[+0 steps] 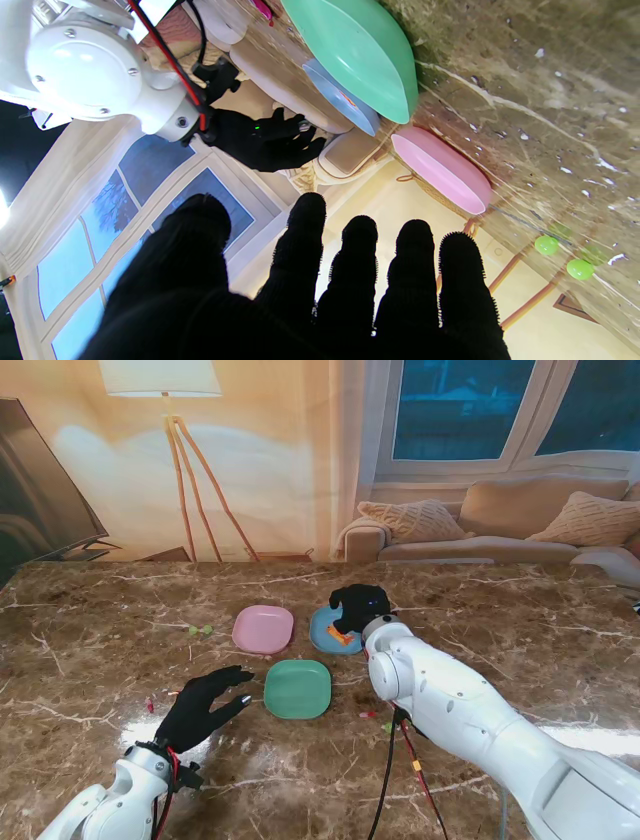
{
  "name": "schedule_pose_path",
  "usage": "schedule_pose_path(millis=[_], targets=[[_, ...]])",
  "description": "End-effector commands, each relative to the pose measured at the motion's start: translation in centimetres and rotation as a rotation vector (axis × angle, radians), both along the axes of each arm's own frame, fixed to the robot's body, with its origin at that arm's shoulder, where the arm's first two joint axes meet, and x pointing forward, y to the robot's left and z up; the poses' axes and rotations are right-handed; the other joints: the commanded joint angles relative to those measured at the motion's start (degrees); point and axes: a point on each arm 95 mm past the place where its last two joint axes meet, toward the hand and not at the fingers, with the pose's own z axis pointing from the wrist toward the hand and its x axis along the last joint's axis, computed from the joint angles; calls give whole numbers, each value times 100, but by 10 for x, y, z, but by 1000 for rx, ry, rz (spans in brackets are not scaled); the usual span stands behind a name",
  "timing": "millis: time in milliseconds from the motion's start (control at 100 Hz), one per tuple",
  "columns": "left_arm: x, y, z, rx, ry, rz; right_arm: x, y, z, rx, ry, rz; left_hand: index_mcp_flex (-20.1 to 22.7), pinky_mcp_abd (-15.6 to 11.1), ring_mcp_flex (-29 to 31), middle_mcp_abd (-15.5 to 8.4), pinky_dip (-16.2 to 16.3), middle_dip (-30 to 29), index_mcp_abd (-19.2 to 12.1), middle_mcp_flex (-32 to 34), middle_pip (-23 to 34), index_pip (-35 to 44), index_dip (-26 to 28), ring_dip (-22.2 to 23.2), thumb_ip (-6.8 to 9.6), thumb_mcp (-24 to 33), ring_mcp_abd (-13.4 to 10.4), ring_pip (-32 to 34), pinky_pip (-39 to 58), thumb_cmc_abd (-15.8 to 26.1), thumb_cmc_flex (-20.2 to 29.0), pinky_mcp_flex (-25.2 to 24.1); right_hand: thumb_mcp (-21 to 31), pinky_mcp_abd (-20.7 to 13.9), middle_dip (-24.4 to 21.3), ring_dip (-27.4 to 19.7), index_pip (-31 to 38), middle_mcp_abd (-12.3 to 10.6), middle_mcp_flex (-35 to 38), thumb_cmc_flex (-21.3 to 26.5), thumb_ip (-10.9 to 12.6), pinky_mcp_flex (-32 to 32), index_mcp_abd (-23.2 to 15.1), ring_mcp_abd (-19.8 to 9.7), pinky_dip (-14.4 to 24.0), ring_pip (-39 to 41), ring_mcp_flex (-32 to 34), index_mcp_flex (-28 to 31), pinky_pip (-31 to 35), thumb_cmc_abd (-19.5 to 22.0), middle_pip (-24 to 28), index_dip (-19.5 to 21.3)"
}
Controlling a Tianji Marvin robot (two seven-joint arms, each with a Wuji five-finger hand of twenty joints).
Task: Portion candies into small dishes
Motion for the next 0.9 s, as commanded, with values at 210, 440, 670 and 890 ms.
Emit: schedule_pose_path(millis=[210,440,670,890], targets=[[-4,-1,0,2,-6,-2,-33,-41,14,-87,38,-72,-35,-59,-59,13,-26,-88,-94,-182,-61,15,76,-47,-137,-126,-112,-123,-72,196,46,-40,-89,-158,-224,-307,20,-22,214,-316,168,88,-28,-103,-265,-422,192,186,-403,-272,-103,243],[-3,-3,-1,1,-12,-7,-61,-76,11,-125,37,-122,-35,-60,-64,19,-25,-89,-84,-183,-61,13,75,-49,-137,-124,-114,-126,-71,197,46,-40,-161,-95,-207,-280,-23,14,221,-412,141,39,9,-66,-294,-472,180,194,-443,-336,-182,269],[-2,-7,-1,-2,-19,-14,-81,-98,-9,-136,81,-182,-27,-60,-60,17,-26,-88,-95,-177,-56,18,77,-48,-139,-126,-106,-123,-72,195,40,-39,-219,54,-109,-68,-236,45,123,-562,90,-120,102,-35,-217,-308,56,70,-414,-491,-237,223],[-2,-9,-2,-5,-20,-18,-90,-106,-32,-140,136,-237,-7,-65,-45,22,-25,-88,-87,-171,-53,24,78,-48,-138,-119,-121,-118,-69,195,47,-37,-233,57,358,397,-475,214,-64,-684,28,-229,400,7,-68,232,-181,4,-364,-599,87,-15]])
